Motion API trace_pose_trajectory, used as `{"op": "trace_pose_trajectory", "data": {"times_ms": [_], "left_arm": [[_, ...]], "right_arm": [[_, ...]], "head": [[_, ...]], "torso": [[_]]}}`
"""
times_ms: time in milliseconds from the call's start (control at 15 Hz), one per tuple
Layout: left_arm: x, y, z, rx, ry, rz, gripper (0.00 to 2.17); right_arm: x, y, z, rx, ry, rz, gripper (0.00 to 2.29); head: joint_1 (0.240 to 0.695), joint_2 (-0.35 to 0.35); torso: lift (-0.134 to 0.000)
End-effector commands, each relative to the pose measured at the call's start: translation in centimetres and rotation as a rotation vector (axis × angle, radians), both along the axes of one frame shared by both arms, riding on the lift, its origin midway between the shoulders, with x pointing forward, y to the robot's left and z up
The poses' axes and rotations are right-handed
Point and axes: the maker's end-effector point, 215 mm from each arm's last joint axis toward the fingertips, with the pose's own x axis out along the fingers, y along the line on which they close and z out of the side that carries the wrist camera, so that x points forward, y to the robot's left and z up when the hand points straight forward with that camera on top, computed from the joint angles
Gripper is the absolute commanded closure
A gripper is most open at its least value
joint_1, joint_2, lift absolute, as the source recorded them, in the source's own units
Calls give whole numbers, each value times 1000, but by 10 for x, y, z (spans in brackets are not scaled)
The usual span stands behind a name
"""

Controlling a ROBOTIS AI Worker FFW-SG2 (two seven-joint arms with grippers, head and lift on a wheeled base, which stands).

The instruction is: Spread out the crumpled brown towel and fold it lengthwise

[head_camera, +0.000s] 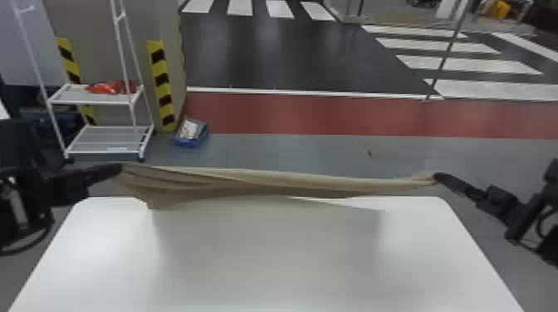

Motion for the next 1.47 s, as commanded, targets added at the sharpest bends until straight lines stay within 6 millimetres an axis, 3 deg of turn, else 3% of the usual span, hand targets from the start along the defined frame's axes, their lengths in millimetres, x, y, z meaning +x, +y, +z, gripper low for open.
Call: {"op": "trace_pose_trajectory", "data": {"times_ms": [0, 67, 267, 533, 867, 1133, 1333, 1400], "left_arm": [[-62, 1, -63, 15, 79, -9, 1389], [-79, -4, -77, 24, 96, -15, 1389], [-123, -18, -108, 67, 160, -35, 1393], [-167, -23, -112, 106, 201, -30, 1389], [-195, -4, -109, 112, 205, 2, 1389], [-203, -6, -109, 105, 207, -4, 1389], [-203, -7, -112, 100, 212, -8, 1393], [-203, -7, -113, 101, 213, -9, 1389]], "right_arm": [[-41, -16, -60, 20, 66, -35, 1865], [-56, -19, -79, 20, 95, -44, 1865], [-94, -22, -119, 61, 195, -54, 1865], [-138, -27, -143, 144, 275, -72, 1865], [-193, -15, -139, 272, 357, -69, 1865], [-207, -12, -144, 296, 414, -69, 1862], [-216, -2, -166, 278, 500, -79, 1835], [-216, -6, -169, 261, 507, -92, 1507]], "head": [[656, -119], [689, -125], [695, -153], [695, -200], [695, -215], [695, -207], [695, -208], [695, -204]], "torso": [[0], [0], [0], [0], [0], [0], [0], [0]]}}
